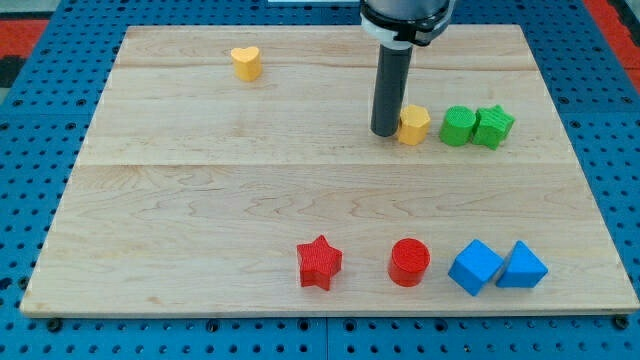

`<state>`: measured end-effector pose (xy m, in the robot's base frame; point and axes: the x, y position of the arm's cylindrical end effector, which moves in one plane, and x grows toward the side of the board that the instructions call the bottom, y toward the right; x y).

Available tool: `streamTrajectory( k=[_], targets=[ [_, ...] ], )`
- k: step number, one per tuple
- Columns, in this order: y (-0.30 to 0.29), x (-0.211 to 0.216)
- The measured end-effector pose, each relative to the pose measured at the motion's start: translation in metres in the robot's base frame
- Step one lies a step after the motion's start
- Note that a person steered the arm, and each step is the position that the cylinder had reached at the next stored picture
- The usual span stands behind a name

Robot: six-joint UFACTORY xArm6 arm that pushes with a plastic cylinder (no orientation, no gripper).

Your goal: Move yellow heart into yellow hexagon

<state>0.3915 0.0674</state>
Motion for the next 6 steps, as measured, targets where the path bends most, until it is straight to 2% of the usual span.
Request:
streamTrajectory(
  k=[1,2,3,4,5,6],
  targets=[
    [-0.076,-0.001],
    [-0.197,-0.036],
    [-0.248,-0.107],
    [-0.214,-0.124],
    [-0.155,-0.125],
    [-0.134,-0.142]
  ],
)
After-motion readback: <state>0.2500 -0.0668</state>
